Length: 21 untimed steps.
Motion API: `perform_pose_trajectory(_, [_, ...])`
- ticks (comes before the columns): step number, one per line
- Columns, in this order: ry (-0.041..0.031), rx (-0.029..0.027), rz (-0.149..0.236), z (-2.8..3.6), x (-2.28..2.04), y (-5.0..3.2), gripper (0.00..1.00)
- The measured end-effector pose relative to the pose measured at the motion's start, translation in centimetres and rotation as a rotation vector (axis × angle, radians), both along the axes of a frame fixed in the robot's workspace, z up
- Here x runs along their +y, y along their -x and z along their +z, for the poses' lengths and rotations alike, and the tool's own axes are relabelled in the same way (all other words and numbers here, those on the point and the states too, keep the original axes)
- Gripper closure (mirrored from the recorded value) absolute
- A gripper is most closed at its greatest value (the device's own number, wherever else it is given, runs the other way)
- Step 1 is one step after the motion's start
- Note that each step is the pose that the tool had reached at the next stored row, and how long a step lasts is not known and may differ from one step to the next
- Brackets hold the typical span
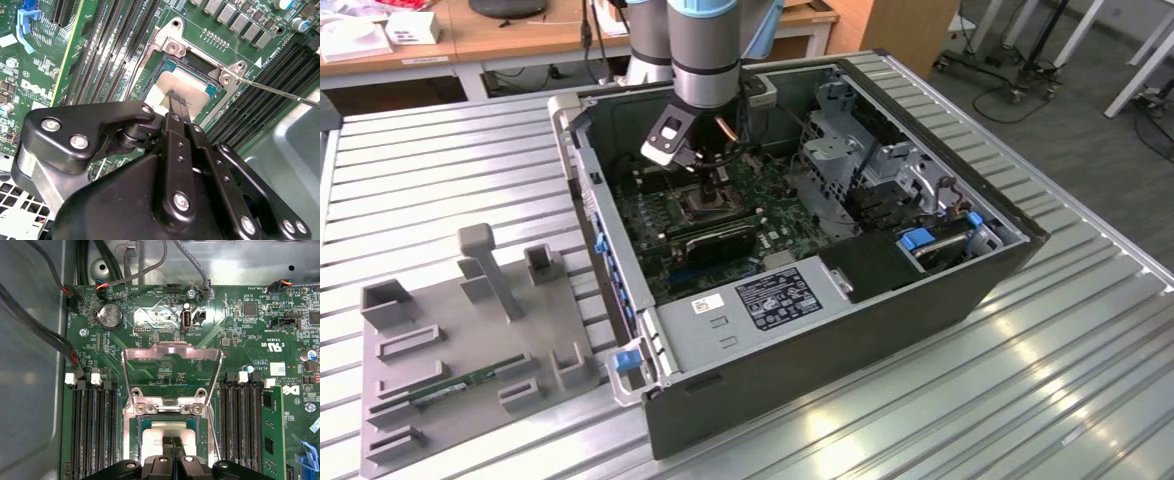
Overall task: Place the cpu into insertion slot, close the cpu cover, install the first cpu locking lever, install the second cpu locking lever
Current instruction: 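Place the cpu into insertion slot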
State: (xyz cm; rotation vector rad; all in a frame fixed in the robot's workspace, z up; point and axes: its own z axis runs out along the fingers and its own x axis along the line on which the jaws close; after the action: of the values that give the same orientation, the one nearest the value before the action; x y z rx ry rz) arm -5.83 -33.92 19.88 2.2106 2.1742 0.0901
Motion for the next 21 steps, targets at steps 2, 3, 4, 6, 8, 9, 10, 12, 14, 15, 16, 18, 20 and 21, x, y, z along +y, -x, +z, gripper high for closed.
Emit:
perform_pose_trajectory(2, [0.0000, 0.0000, 0.000, 0.00, 0.00, 0.00, 0.89])
perform_pose_trajectory(3, [0.0000, 0.0000, 0.000, 0.00, 0.00, 0.00, 0.89])
perform_pose_trajectory(4, [0.0000, 0.0000, 0.000, -0.01, 0.00, 0.00, 0.89])
perform_pose_trajectory(6, [-0.0001, 0.0000, 0.000, -0.01, 0.00, 0.00, 0.89])
perform_pose_trajectory(8, [0.0000, 0.0000, 0.000, -0.01, 0.00, 0.00, 0.89])
perform_pose_trajectory(9, [0.0000, 0.0000, 0.000, -0.01, 0.00, 0.00, 0.89])
perform_pose_trajectory(10, [-0.0001, -0.0001, 0.000, 0.00, 0.00, 0.00, 0.89])
perform_pose_trajectory(12, [-0.0019, -0.0014, 0.000, 0.12, 0.03, -0.02, 0.89])
perform_pose_trajectory(14, [-0.0001, -0.0002, 0.000, 0.47, 0.01, 0.00, 0.89])
perform_pose_trajectory(15, [-0.0001, -0.0001, 0.000, 0.60, 0.00, 0.00, 0.89])
perform_pose_trajectory(16, [-0.0002, -0.0002, 0.000, 0.75, 0.01, 0.00, 0.89])
perform_pose_trajectory(18, [0.0001, -0.0001, 0.000, 1.16, 0.00, 0.00, 0.89])
perform_pose_trajectory(20, [0.0003, -0.0001, 0.000, 1.63, 0.00, 0.00, 0.89])
perform_pose_trajectory(21, [0.0008, -0.0001, 0.000, 1.87, 0.00, 0.00, 0.89])
